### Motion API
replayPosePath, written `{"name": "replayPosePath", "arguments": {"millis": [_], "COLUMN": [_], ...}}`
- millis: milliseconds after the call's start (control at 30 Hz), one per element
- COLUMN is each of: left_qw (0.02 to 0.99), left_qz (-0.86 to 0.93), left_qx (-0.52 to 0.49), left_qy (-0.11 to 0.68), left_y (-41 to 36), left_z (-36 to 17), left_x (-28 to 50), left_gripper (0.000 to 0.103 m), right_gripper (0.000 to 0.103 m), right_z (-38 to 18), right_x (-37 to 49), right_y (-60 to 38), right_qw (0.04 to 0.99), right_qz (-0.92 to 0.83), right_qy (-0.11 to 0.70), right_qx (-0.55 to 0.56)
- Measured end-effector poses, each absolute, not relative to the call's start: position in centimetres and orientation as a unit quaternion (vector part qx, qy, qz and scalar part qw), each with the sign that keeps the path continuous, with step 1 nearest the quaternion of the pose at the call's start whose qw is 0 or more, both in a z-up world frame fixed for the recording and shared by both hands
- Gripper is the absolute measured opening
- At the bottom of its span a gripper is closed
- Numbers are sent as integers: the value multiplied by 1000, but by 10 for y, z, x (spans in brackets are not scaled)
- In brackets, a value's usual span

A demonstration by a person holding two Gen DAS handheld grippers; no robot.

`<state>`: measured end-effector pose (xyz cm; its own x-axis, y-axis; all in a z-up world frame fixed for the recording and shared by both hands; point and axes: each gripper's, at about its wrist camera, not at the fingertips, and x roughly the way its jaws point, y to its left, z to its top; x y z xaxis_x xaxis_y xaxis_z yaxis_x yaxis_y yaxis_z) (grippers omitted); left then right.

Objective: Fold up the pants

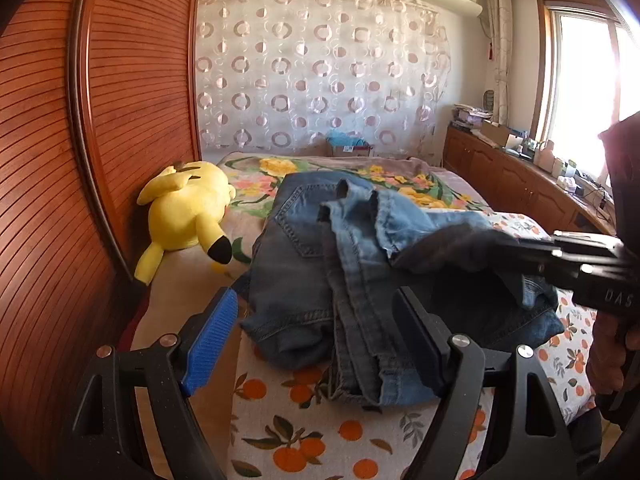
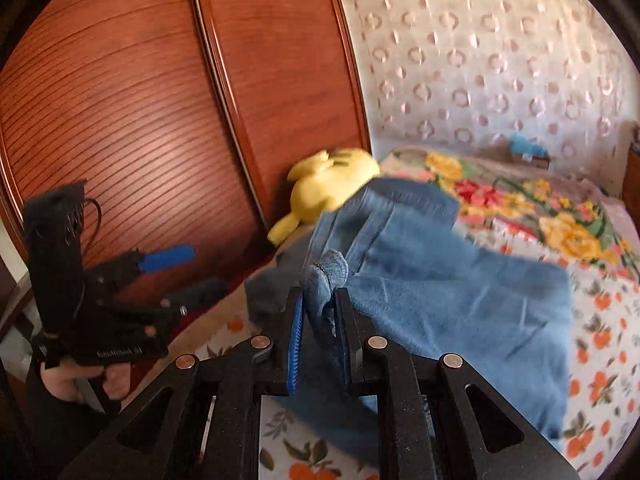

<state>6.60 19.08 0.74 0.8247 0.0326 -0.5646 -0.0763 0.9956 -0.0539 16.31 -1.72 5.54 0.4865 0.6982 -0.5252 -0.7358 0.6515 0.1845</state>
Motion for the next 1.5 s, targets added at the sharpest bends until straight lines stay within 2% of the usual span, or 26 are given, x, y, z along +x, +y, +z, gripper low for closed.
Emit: {"name": "replayPosePath", "arguments": {"millis": [100, 333, 700, 1033, 1133, 1200, 1300, 1400, 1500], "left_qw": [952, 950, 941, 929, 929, 929, 934, 948, 949], "left_qz": [29, 8, -51, -38, -33, -36, -44, -44, -35], "left_qx": [-38, -34, -6, 6, 10, 9, 1, -12, -17], "left_qy": [302, 310, 334, 368, 368, 368, 355, 314, 313], "left_y": [193, 169, 101, 88, 90, 92, 92, 94, 98], "left_z": [0, -7, -36, -65, -68, -69, -64, -46, -39], "left_x": [68, 71, 81, 90, 89, 88, 80, 61, 55], "left_gripper": [80, 80, 79, 45, 32, 16, 9, 8, 8], "right_gripper": [24, 41, 42, 43, 46, 46, 46, 46, 47], "right_z": [51, 64, -5, -34, -42, -45, -48, -49, -53], "right_x": [160, 165, 157, 158, 158, 163, 167, 160, 157], "right_y": [-16, -39, -109, -121, -123, -124, -127, -135, -146], "right_qw": [858, 871, 908, 894, 891, 891, 893, 897, 897], "right_qz": [414, 412, 276, 271, 276, 280, 281, 279, 288], "right_qy": [303, 264, 308, 350, 358, 354, 351, 342, 335], "right_qx": [-39, -42, -73, -61, -53, -43, -35, -35, -25]}}
